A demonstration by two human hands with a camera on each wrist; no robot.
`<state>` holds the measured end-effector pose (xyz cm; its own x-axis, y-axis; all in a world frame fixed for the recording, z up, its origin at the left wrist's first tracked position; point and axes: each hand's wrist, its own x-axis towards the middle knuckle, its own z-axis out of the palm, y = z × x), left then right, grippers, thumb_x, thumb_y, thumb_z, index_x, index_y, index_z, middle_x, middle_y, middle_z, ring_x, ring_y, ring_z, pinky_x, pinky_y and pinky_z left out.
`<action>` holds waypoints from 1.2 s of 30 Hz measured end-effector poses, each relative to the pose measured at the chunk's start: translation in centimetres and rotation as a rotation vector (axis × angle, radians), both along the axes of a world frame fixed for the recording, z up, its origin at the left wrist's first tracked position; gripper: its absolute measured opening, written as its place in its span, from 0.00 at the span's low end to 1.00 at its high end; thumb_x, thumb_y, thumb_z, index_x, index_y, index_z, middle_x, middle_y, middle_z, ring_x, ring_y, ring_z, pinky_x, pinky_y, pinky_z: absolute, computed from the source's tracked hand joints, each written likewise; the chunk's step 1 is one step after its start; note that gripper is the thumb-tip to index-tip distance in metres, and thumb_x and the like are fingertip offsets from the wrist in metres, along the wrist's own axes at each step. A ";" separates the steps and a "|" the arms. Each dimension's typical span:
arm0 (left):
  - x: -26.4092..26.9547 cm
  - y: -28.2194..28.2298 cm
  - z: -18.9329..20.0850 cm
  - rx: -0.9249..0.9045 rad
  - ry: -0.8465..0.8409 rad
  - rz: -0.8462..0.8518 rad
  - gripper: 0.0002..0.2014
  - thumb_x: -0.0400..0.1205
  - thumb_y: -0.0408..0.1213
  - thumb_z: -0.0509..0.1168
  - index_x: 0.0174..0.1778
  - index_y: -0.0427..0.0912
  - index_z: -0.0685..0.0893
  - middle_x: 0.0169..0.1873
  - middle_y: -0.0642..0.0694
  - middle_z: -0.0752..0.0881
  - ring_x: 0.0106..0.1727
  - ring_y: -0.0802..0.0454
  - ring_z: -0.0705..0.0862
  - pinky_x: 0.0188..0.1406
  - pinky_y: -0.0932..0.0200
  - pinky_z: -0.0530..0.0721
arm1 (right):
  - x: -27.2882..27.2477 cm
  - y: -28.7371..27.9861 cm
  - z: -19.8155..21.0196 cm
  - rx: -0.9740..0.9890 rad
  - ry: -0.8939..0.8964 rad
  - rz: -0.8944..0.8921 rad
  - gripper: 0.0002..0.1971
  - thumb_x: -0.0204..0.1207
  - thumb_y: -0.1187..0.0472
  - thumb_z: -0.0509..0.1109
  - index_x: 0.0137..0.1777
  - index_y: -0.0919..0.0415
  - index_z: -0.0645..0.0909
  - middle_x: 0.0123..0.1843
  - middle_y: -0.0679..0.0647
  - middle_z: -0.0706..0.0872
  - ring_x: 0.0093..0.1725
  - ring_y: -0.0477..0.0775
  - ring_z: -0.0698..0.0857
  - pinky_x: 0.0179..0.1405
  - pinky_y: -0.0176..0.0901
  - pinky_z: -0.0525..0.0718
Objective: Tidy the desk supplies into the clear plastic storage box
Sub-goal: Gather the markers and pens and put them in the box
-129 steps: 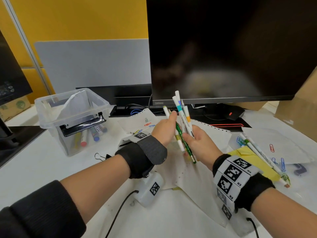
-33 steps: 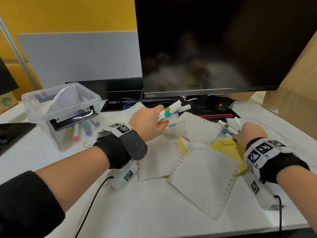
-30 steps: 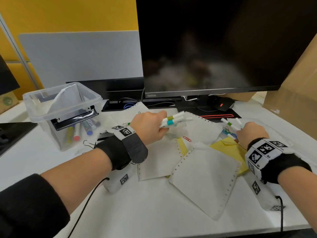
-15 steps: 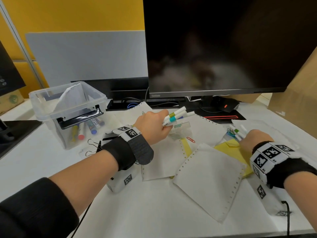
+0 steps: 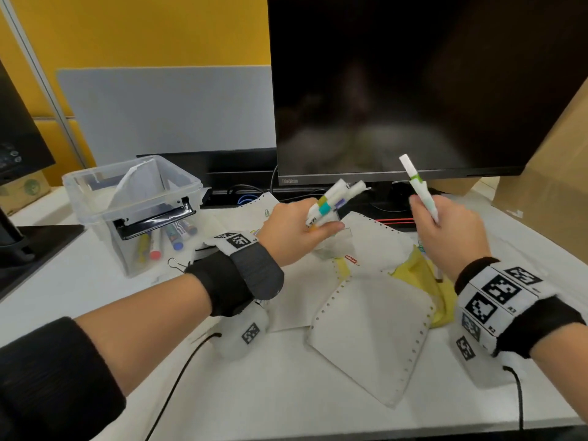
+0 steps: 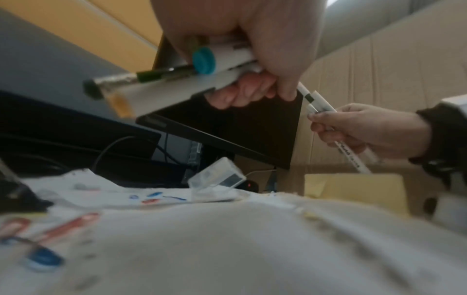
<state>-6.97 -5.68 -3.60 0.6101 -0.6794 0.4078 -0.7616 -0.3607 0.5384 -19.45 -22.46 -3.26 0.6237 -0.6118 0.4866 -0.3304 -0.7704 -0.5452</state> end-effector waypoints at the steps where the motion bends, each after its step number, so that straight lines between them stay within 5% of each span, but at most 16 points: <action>1: -0.3 -0.3 0.4 -0.067 0.094 0.004 0.08 0.77 0.47 0.68 0.36 0.50 0.79 0.28 0.53 0.78 0.28 0.59 0.74 0.30 0.68 0.73 | 0.3 0.8 0.6 0.108 -0.063 0.092 0.22 0.81 0.47 0.58 0.28 0.59 0.67 0.25 0.53 0.72 0.27 0.53 0.71 0.25 0.42 0.68; 3: -1.0 -0.9 0.9 -0.129 0.353 0.000 0.13 0.75 0.39 0.71 0.28 0.48 0.75 0.23 0.51 0.75 0.23 0.57 0.73 0.26 0.65 0.75 | 1.0 2.7 1.5 0.392 -0.146 0.316 0.20 0.78 0.46 0.63 0.30 0.59 0.68 0.25 0.52 0.70 0.23 0.45 0.70 0.24 0.35 0.70; 6: -2.8 -1.5 1.1 -0.068 0.620 -0.123 0.10 0.72 0.24 0.67 0.30 0.40 0.77 0.20 0.46 0.73 0.15 0.54 0.70 0.18 0.64 0.70 | 2.2 5.1 1.3 0.543 -0.126 0.461 0.19 0.70 0.44 0.71 0.32 0.60 0.75 0.23 0.47 0.74 0.20 0.38 0.71 0.19 0.26 0.69; 9: -4.1 -2.0 0.8 -0.052 0.573 -0.145 0.08 0.69 0.23 0.65 0.42 0.36 0.82 0.24 0.43 0.77 0.20 0.50 0.72 0.20 0.64 0.70 | 3.0 6.1 0.0 0.724 -0.211 0.446 0.16 0.64 0.48 0.78 0.39 0.60 0.80 0.29 0.50 0.82 0.27 0.43 0.81 0.23 0.31 0.76; 13: -4.6 -2.6 1.2 -0.004 0.316 -0.037 0.13 0.73 0.28 0.66 0.53 0.35 0.84 0.38 0.39 0.87 0.37 0.46 0.84 0.34 0.56 0.84 | 3.5 6.7 -0.6 0.899 -0.302 0.403 0.11 0.71 0.50 0.74 0.33 0.55 0.78 0.18 0.43 0.78 0.16 0.36 0.76 0.15 0.27 0.70; 18: -4.7 -2.9 1.6 0.064 0.162 0.067 0.18 0.77 0.30 0.64 0.63 0.32 0.75 0.56 0.37 0.83 0.54 0.44 0.82 0.47 0.56 0.79 | 4.4 6.9 -0.8 0.914 -0.463 0.343 0.06 0.71 0.60 0.73 0.35 0.53 0.80 0.35 0.53 0.84 0.37 0.50 0.83 0.43 0.48 0.84; 21: -4.7 -2.9 1.1 0.175 0.190 0.066 0.18 0.79 0.30 0.62 0.65 0.30 0.73 0.61 0.35 0.80 0.61 0.40 0.80 0.51 0.56 0.77 | 4.6 7.0 -1.8 0.994 -0.487 0.308 0.06 0.71 0.65 0.72 0.36 0.55 0.81 0.34 0.54 0.83 0.35 0.51 0.82 0.39 0.45 0.83; 26: -4.1 -2.8 0.6 0.319 0.260 0.031 0.22 0.79 0.33 0.64 0.68 0.31 0.70 0.54 0.38 0.77 0.51 0.48 0.77 0.45 0.58 0.76 | 5.1 6.9 -2.5 1.098 -0.462 0.273 0.05 0.71 0.67 0.71 0.36 0.59 0.80 0.33 0.55 0.81 0.33 0.51 0.81 0.35 0.44 0.82; 32: -3.6 -2.5 0.0 0.275 0.374 -0.028 0.31 0.75 0.34 0.69 0.72 0.35 0.64 0.64 0.38 0.79 0.63 0.44 0.80 0.62 0.51 0.81 | 5.2 6.5 -1.9 1.061 -0.470 0.296 0.08 0.70 0.67 0.72 0.34 0.56 0.78 0.33 0.53 0.79 0.35 0.50 0.81 0.37 0.42 0.81; 36: -2.9 -1.9 -0.2 0.288 0.508 0.030 0.13 0.73 0.43 0.71 0.48 0.45 0.76 0.41 0.48 0.80 0.45 0.49 0.80 0.41 0.58 0.80 | 5.1 6.4 -1.4 1.041 -0.503 0.332 0.09 0.70 0.65 0.73 0.33 0.55 0.77 0.32 0.53 0.77 0.38 0.51 0.80 0.45 0.48 0.83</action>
